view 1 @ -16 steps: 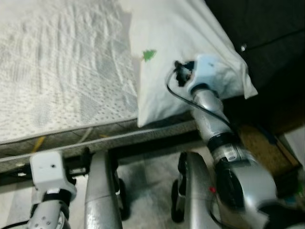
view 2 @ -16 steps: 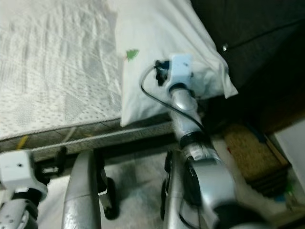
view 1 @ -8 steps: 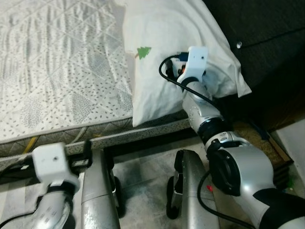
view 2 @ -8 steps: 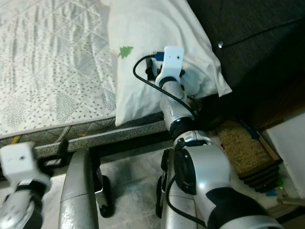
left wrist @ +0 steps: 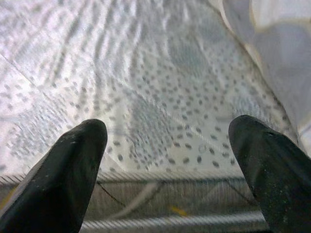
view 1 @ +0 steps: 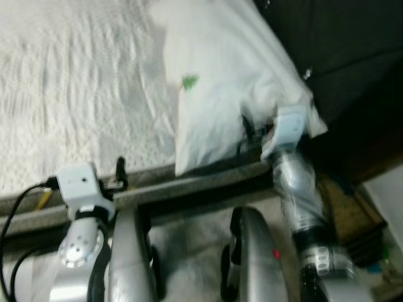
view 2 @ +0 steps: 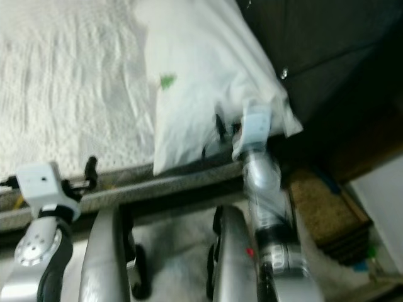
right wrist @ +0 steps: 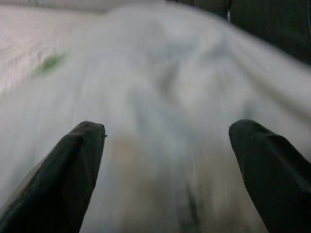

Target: Clean up the room

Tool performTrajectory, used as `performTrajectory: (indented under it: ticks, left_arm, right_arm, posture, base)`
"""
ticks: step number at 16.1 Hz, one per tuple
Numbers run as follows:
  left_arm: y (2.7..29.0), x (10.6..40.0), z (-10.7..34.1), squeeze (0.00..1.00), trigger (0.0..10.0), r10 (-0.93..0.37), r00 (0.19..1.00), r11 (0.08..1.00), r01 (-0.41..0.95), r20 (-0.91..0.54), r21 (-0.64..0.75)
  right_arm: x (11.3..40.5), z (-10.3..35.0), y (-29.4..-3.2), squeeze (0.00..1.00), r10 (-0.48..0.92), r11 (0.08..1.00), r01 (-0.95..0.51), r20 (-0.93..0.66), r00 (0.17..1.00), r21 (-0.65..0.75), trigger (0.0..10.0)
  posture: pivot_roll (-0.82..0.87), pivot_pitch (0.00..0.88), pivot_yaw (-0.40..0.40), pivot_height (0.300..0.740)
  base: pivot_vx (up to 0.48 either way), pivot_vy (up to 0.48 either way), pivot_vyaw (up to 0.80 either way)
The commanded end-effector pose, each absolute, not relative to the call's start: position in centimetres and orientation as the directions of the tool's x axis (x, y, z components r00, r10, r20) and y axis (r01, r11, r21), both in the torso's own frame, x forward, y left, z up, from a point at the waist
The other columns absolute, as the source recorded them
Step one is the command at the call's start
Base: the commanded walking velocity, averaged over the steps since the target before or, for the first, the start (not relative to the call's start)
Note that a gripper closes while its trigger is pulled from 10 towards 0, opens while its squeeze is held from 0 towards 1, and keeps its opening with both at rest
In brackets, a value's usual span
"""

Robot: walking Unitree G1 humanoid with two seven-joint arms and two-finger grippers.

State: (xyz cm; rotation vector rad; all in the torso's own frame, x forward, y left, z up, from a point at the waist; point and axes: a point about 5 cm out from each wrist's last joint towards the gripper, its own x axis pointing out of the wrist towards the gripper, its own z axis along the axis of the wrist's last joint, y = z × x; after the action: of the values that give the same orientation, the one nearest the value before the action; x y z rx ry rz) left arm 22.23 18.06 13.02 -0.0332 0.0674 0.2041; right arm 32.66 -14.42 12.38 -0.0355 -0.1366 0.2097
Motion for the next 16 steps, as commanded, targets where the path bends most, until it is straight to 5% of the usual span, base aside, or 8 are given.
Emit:
performTrajectory:
  ticks: [1, 5, 6, 16]
  left_arm:
    - [18.1, 22.3, 12.6, 0.0, 10.0, 0.215, 0.974, 0.976, -0.217, -0.073, -0.023]
    - [18.4, 24.2, 12.1, 0.0, 10.0, 0.186, 0.982, 0.983, -0.186, -0.032, 0.01]
    - [18.4, 24.6, 12.1, 0.0, 10.0, 0.181, 0.983, 0.983, -0.181, -0.022, 0.013]
    - [18.4, 26.7, 11.7, 0.0, 10.0, 0.156, 0.988, 0.987, -0.157, 0.018, 0.039]
  right_arm:
    - [31.5, 12.6, -14.2, 1.0, 0.232, 0.972, -0.226, 0.146, 0.962, -0.059, 10.0]
    - [28.9, 12.1, -13.2, 1.0, 0.291, 0.956, -0.281, 0.133, 0.948, -0.088, 10.0]
    - [28.6, 12.3, -12.9, 0.0, 0.31, 0.95, -0.301, 0.132, 0.942, -0.086, 10.0]
    - [30.3, 14.5, -10.9, 0.0, 0.359, 0.932, -0.363, 0.175, 0.917, -0.008, 10.0]
  posture:
    - [0.03, 0.017, -0.037, 0.557]
    - [0.0, 0.0, -0.005, 0.557]
    - [0.0, 0.0, -0.003, 0.557]
    - [-0.01, 0.0, 0.009, 0.677]
  base:
    - [0.0, 0.0, 0.0]
    - [0.0, 0.0, 0.0]
    - [0.0, 0.0, 0.0]
    - [0.0, 0.0, 0.0]
